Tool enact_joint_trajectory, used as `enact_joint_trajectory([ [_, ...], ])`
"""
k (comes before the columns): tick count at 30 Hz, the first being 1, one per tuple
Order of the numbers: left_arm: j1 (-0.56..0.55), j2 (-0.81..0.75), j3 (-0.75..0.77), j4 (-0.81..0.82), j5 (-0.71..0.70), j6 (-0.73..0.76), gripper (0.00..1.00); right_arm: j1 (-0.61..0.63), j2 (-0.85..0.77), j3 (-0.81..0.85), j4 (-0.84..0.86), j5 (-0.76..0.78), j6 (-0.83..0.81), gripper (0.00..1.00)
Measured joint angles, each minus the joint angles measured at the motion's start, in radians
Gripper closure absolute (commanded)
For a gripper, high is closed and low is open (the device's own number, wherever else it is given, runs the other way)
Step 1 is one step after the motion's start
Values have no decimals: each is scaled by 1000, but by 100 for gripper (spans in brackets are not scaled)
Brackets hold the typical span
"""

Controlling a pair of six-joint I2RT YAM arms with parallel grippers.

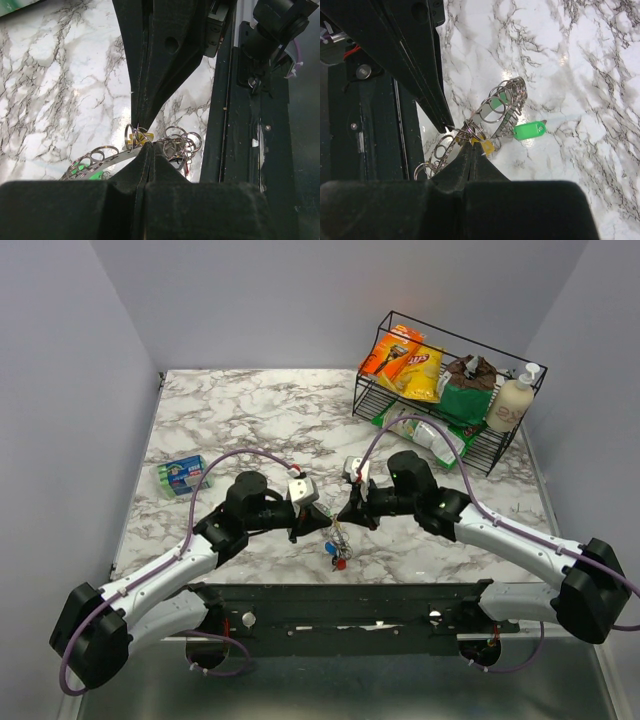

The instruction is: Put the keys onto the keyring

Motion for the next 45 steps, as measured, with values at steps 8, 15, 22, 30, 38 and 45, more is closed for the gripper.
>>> enact_joint_trajectory([
  [8, 0, -15, -8, 2, 0, -4, 100, -8, 0, -13, 28, -29, 4, 99],
  [15, 0, -18, -16, 7, 0, -13, 100, -13, 18, -16, 42, -78, 3, 99],
  [22, 0, -30, -26, 19, 0, -17, 100, -19, 23, -17, 46, -107, 0, 81],
  [30, -6, -45, -27, 53, 1, -21, 100, -19, -15, -50, 45, -101, -14, 31],
  [38, -6, -48, -27, 82, 1, -23, 100, -19, -163, -95, 44, -65, -13, 11],
  [45, -6, -35, -35, 125, 1, -37, 100, -19, -264, -142, 47, -20, -11, 11],
])
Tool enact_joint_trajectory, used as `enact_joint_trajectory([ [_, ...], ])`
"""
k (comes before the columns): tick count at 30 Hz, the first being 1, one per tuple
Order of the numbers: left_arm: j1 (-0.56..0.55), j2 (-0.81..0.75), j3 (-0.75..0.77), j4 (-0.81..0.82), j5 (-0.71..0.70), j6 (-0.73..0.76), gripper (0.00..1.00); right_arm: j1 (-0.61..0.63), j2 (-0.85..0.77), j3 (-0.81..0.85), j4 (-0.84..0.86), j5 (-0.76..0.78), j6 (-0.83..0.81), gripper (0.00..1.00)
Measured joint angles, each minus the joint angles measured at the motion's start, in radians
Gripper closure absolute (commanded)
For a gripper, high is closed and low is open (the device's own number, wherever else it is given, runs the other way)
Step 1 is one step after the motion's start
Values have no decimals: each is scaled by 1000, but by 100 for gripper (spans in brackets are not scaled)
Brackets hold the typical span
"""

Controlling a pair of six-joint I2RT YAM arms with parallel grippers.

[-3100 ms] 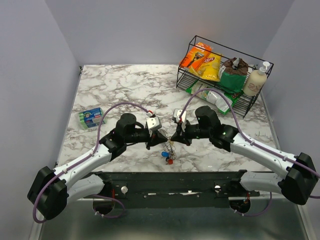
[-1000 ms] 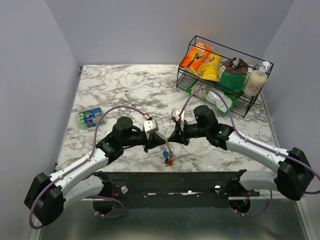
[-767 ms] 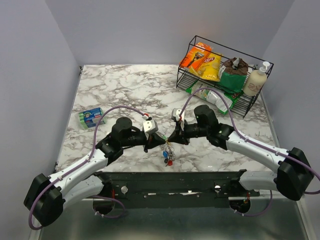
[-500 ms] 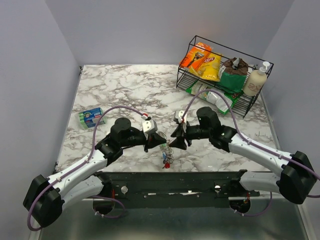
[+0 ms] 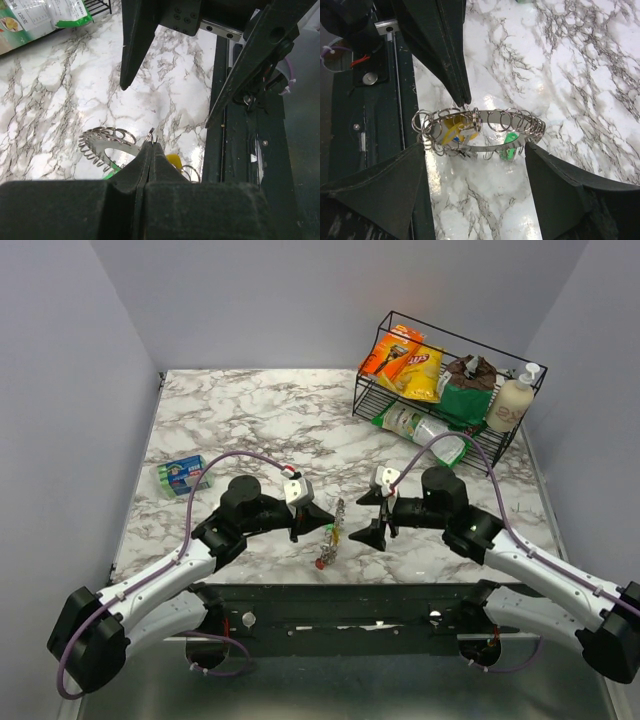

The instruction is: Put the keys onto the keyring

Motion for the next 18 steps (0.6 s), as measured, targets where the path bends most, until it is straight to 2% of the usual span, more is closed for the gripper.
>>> enact_joint_trajectory([
  [8, 0, 21, -26, 79, 0, -24, 100, 0, -73, -33, 31, 5, 17, 12],
  [18, 0, 103, -84, 182, 0, -50, 100, 0, -1, -48, 83, -33, 50, 12],
])
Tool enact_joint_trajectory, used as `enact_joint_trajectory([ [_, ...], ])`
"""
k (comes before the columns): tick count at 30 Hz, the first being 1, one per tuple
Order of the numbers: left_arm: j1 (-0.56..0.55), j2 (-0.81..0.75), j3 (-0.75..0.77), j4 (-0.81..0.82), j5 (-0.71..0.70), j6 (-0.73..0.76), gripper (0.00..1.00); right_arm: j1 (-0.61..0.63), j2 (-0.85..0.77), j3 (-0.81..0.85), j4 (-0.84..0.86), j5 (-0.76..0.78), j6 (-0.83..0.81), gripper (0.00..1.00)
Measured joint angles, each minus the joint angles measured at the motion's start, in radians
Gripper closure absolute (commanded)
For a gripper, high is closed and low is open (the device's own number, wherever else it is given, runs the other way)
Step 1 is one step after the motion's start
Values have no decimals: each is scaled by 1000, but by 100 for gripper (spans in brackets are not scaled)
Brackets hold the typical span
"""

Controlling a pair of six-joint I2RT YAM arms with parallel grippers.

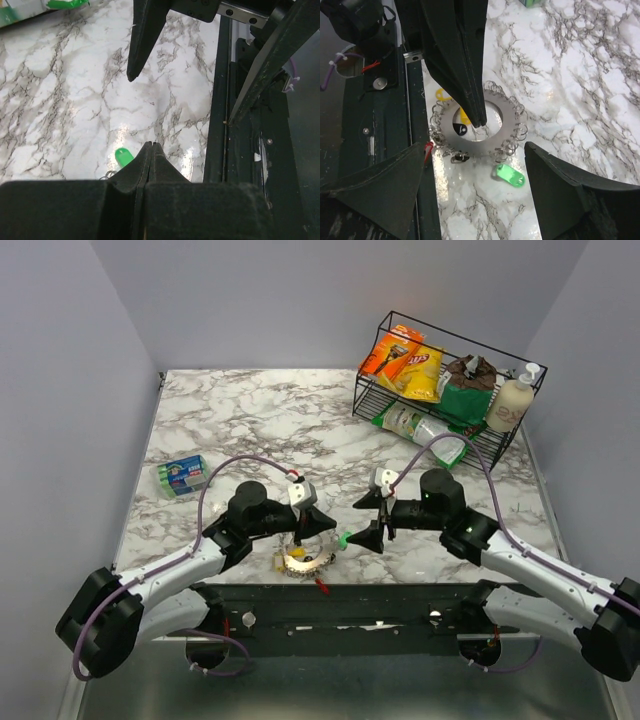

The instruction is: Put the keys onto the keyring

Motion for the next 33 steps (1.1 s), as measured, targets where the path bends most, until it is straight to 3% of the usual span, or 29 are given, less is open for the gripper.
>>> enact_joint_trajectory([
  [9, 0, 27, -23, 49, -39, -14, 100, 0, 79, -8, 30, -15, 27, 6],
  [12, 0, 32, -23, 59, -83, -22, 88, 0, 98, -8, 37, -20, 34, 4],
  [16, 0, 33, -23, 58, -165, -43, 61, 0, 145, -8, 52, -26, 44, 2],
  [19, 8, 25, -24, 47, -261, -72, 49, 0, 200, -1, 52, -26, 56, 1],
  [26, 84, -80, -71, -28, -478, -202, 39, 0, 368, 117, 49, -19, 106, 2],
  [33, 229, -260, -147, -185, -557, -359, 32, 40, 497, 221, 38, -14, 131, 3],
])
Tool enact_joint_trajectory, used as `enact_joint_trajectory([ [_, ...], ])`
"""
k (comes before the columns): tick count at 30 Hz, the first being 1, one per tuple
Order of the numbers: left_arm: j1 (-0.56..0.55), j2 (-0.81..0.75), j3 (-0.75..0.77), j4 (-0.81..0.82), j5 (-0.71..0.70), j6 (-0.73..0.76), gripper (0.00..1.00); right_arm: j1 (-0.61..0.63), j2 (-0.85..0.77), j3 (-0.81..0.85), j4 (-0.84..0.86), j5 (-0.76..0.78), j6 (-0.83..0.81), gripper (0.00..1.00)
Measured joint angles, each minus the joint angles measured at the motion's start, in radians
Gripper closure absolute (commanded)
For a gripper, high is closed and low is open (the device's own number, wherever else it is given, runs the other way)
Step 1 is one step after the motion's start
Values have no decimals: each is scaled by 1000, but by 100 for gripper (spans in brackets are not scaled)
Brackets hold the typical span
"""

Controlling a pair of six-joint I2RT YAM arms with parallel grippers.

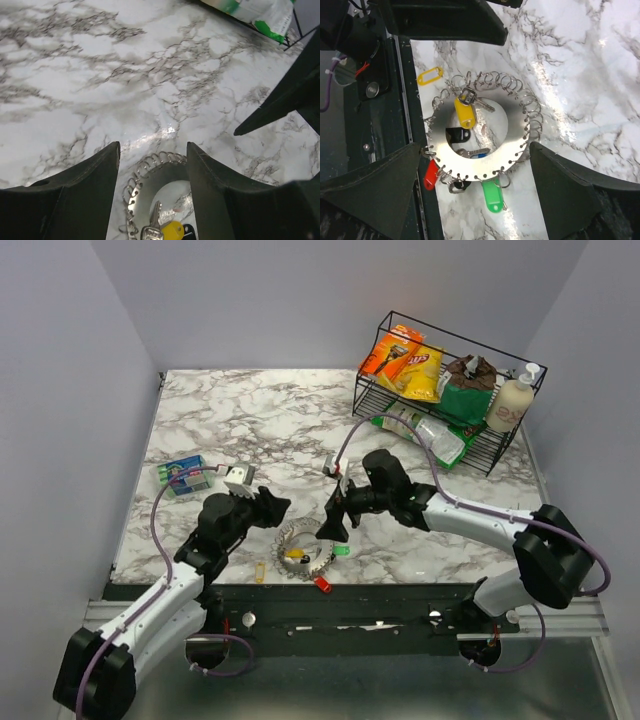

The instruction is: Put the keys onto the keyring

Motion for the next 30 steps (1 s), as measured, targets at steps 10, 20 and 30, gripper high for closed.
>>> enact_joint_trajectory([
  [10, 180, -217, -52, -235, -76, -224, 18, 131, 146, 127, -26, 29, -37, 18],
  [20, 325, 61, 123, -296, 58, -220, 17, 230, 290, 261, -48, 35, -110, 32],
  [30, 554, 144, 135, -203, 300, -293, 15, 293, 438, 386, -76, 11, -142, 53],
])
